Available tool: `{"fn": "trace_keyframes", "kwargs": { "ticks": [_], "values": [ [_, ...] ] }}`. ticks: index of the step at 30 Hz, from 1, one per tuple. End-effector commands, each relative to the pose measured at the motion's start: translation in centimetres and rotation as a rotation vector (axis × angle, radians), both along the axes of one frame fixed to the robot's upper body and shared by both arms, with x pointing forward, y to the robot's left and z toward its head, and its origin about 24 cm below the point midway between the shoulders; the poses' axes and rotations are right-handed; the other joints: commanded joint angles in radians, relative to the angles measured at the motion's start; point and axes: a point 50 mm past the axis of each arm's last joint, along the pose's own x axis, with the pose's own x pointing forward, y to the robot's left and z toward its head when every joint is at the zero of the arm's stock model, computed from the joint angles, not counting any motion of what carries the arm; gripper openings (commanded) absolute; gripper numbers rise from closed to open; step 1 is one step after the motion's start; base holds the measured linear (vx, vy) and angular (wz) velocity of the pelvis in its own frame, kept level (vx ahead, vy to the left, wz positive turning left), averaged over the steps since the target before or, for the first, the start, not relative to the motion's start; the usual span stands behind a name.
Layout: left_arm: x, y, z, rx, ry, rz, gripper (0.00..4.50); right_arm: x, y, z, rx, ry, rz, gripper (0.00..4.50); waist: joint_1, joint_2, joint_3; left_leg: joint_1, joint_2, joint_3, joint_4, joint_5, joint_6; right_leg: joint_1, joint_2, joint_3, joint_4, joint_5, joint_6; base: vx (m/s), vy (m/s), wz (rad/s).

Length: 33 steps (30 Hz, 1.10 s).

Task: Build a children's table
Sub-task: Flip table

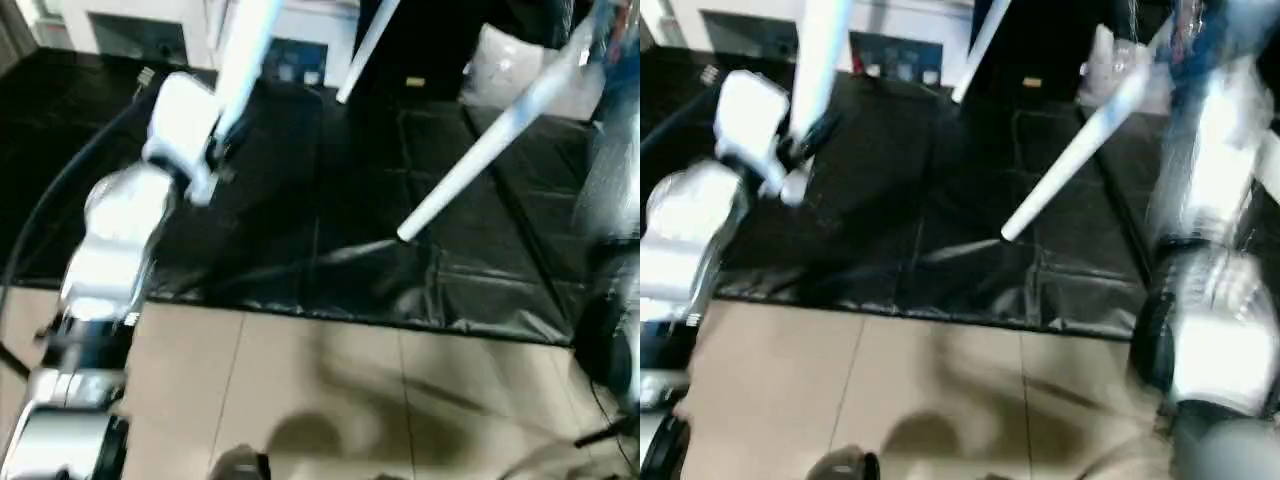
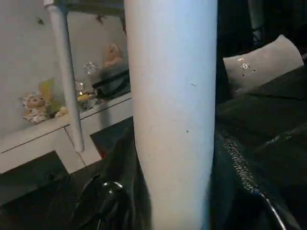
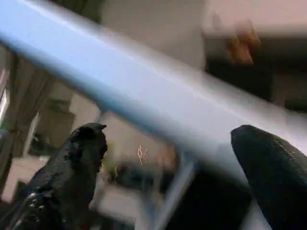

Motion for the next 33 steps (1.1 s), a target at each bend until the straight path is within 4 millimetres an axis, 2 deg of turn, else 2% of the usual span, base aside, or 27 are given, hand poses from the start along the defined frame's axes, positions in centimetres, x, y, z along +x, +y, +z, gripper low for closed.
{"fn": "trace_keyframes", "kwargs": {
  "ticks": [1, 3, 5, 7, 8, 9, 10, 12, 13, 16, 19, 21, 22, 23, 25, 29, 31, 33],
  "values": [
    [-0.2, -0.5, -0.8, 0.096, 0.010, -0.048, 1.57, -0.7, -0.9, 0.5, 0.056, -0.046, -0.033, 4.50, -0.007, 0.022, -0.095, 0.062, 0.070, -0.037, -0.086, -0.320, -0.050, 0.026, -0.060, 0.030, -0.065, -0.045, -0.220, 0.000, 0.000, 0.00],
    [-0.3, -0.2, -1.0, 0.099, 0.016, -0.040, 1.57, -1.0, -1.2, -0.9, 0.088, -0.013, -0.046, 4.50, -0.007, 0.019, -0.090, 0.062, 0.071, -0.037, -0.090, -0.347, -0.058, 0.022, -0.061, 0.032, -0.070, -0.100, -0.210, 0.000, 0.000, 0.00],
    [-0.4, 0.0, -1.2, 0.101, 0.018, -0.039, 1.57, -1.1, -1.3, -1.6, 0.109, 0.007, -0.047, 4.50, -0.008, 0.023, -0.089, 0.064, 0.072, -0.039, -0.092, -0.370, -0.069, 0.018, -0.063, 0.032, -0.072, -0.143, -0.203, 0.000, 0.000, 0.00],
    [-0.5, 0.2, -1.3, 0.107, 0.011, -0.042, 1.57, -1.3, -1.2, -2.8, 0.151, 0.051, -0.034, 4.50, -0.011, 0.021, -0.085, 0.065, 0.072, -0.039, -0.095, -0.397, -0.077, 0.015, -0.062, 0.033, -0.078, -0.184, -0.191, 0.000, 0.000, 0.00],
    [-0.5, 0.3, -1.4, 0.109, 0.009, -0.043, 1.57, -1.2, -1.1, -3.2, 0.163, 0.074, -0.025, 4.50, -0.012, 0.023, -0.083, 0.066, 0.074, -0.042, -0.098, -0.418, -0.086, 0.013, -0.063, 0.033, -0.080, -0.213, -0.180, 0.000, 0.000, 0.00],
    [-0.5, 0.4, -1.5, 0.112, 0.007, -0.045, 1.57, -0.7, -0.9, -4.1, 0.184, 0.153, -0.003, 4.50, -0.015, 0.023, -0.084, 0.068, 0.072, -0.045, -0.099, -0.435, -0.094, 0.014, -0.063, 0.032, -0.081, -0.230, -0.178, 0.000, 0.000, 0.00],
    [-0.5, 0.4, -1.5, 0.112, 0.007, -0.045, 1.57, -0.7, -0.9, -4.1, 0.184, 0.153, -0.003, 4.50, -0.016, 0.023, -0.085, 0.069, 0.073, -0.044, -0.099, -0.442, -0.103, 0.011, -0.063, 0.032, -0.081, -0.230, -0.180, 0.000, 0.000, 0.00],
    [-0.5, 0.4, -1.6, 0.117, 0.006, -0.051, 1.57, 0.5, 0.2, -6.0, 0.163, 0.327, 0.046, 4.50, -0.020, 0.023, -0.082, 0.068, 0.071, -0.044, -0.099, -0.453, -0.111, 0.010, -0.064, 0.033, -0.082, -0.241, -0.183, 0.000, 0.000, 0.00],
    [-0.5, 0.4, -1.6, 0.117, 0.006, -0.051, 1.57, 0.5, 0.2, -6.0, 0.163, 0.327, 0.046, 4.50, -0.024, 0.022, -0.084, 0.068, 0.070, -0.044, -0.097, -0.456, -0.115, 0.009, -0.066, 0.032, -0.080, -0.249, -0.191, 0.000, 0.000, 0.00],
    [-0.4, 0.2, -1.7, 0.120, 0.006, -0.057, 1.57, 1.8, 1.1, -7.2, 0.180, 0.477, 0.077, 4.50, -0.029, 0.021, -0.083, 0.066, 0.070, -0.043, -0.094, -0.458, -0.115, 0.007, -0.070, 0.034, -0.083, -0.266, -0.200, 0.000, 0.000, 0.00],
    [-0.3, 0.1, -1.8, 0.122, 0.006, -0.062, 1.57, 2.7, 1.6, -7.2, 0.217, 0.544, 0.069, 4.50, -0.029, 0.018, -0.085, 0.067, 0.071, -0.040, -0.092, -0.434, -0.111, 0.006, -0.068, 0.033, -0.077, -0.237, -0.214, 0.000, 0.000, 0.00],
    [-0.4, 0.0, -2.0, 0.122, 0.006, -0.067, 1.57, 3.1, 2.2, -7.0, 0.225, 0.574, 0.086, 4.50, -0.027, 0.021, -0.084, 0.068, 0.073, -0.039, -0.093, -0.424, -0.109, 0.005, -0.067, 0.033, -0.075, -0.214, -0.209, 0.000, 0.000, 0.00],
    [-0.4, 0.0, -2.0, 0.122, 0.006, -0.067, 1.57, 3.1, 2.2, -7.0, 0.225, 0.574, 0.086, 4.50, -0.025, 0.017, -0.087, 0.067, 0.072, -0.036, -0.093, -0.405, -0.103, 0.008, -0.066, 0.032, -0.073, -0.187, -0.212, 0.000, 0.000, 0.00],
    [-0.4, 0.0, -2.2, 0.122, 0.009, -0.067, 1.57, 3.2, 2.6, -6.8, 0.204, 0.576, 0.116, 4.50, -0.024, 0.018, -0.087, 0.066, 0.073, -0.036, -0.094, -0.395, -0.101, 0.009, -0.066, 0.033, -0.071, -0.173, -0.212, 0.000, 0.000, 0.00],
    [-0.4, 0.1, -2.4, 0.117, 0.017, -0.065, 1.57, 3.2, 3.2, -6.5, 0.161, 0.564, 0.179, 4.50, -0.023, 0.013, -0.088, 0.063, 0.073, -0.033, -0.092, -0.368, -0.087, 0.014, -0.066, 0.032, -0.069, -0.143, -0.215, 0.000, 0.000, 0.00],
    [-0.5, 0.4, -3.0, 0.111, 0.039, -0.055, 1.57, 2.9, 4.1, -5.8, 0.086, 0.518, 0.310, 4.50, -0.022, 0.011, -0.087, 0.059, 0.074, -0.033, -0.092, -0.347, -0.073, 0.018, -0.068, 0.033, -0.069, -0.136, -0.212, 0.000, 0.000, 0.00],
    [-0.5, 1.0, -3.9, 0.095, 0.080, -0.034, 1.57, 2.2, 4.6, -5.1, 0.048, 0.467, 0.448, 4.50, -0.023, 0.008, -0.087, 0.059, 0.073, -0.032, -0.091, -0.339, -0.061, 0.021, -0.067, 0.034, -0.072, -0.139, -0.207, 0.000, 0.000, 0.00],
    [-0.5, 1.0, -3.9, 0.095, 0.080, -0.034, 1.57, 2.2, 4.6, -5.1, 0.048, 0.467, 0.448, 4.50, -0.021, 0.009, -0.088, 0.059, 0.075, -0.033, -0.092, -0.321, -0.055, 0.020, -0.068, 0.034, -0.069, -0.128, -0.209, 0.000, 0.000, 0.00]
  ]
}}
